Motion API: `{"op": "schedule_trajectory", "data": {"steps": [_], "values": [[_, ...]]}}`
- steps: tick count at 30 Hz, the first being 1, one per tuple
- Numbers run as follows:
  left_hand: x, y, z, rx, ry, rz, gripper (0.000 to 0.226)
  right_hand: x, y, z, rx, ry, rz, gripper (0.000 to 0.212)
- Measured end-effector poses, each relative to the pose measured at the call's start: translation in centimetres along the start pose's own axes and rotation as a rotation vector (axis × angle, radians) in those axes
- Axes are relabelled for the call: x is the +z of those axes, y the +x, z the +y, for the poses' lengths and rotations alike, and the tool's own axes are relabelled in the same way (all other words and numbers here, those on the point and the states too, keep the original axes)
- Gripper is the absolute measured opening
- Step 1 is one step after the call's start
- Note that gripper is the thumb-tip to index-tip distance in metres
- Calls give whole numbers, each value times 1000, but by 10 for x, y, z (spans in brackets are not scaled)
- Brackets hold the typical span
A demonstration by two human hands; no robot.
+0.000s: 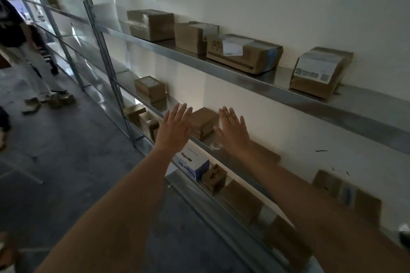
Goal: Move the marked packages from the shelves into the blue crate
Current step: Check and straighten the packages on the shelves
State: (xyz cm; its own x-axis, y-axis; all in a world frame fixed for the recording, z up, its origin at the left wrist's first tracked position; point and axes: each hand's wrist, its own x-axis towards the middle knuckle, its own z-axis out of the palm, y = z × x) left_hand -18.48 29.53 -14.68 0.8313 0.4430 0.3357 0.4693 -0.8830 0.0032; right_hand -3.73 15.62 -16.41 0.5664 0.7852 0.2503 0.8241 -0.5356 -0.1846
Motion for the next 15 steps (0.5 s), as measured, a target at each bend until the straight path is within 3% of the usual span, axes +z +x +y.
{"op": "schedule_trajectory", "data": {"steps": [9, 15], "values": [[45, 86, -92, 78, -27, -80, 58, 59, 88, -21, 183, 91, 19, 59], [83, 135, -115, 91, -88, -137, 58, 95, 128, -13, 269, 133, -21, 59]]}}
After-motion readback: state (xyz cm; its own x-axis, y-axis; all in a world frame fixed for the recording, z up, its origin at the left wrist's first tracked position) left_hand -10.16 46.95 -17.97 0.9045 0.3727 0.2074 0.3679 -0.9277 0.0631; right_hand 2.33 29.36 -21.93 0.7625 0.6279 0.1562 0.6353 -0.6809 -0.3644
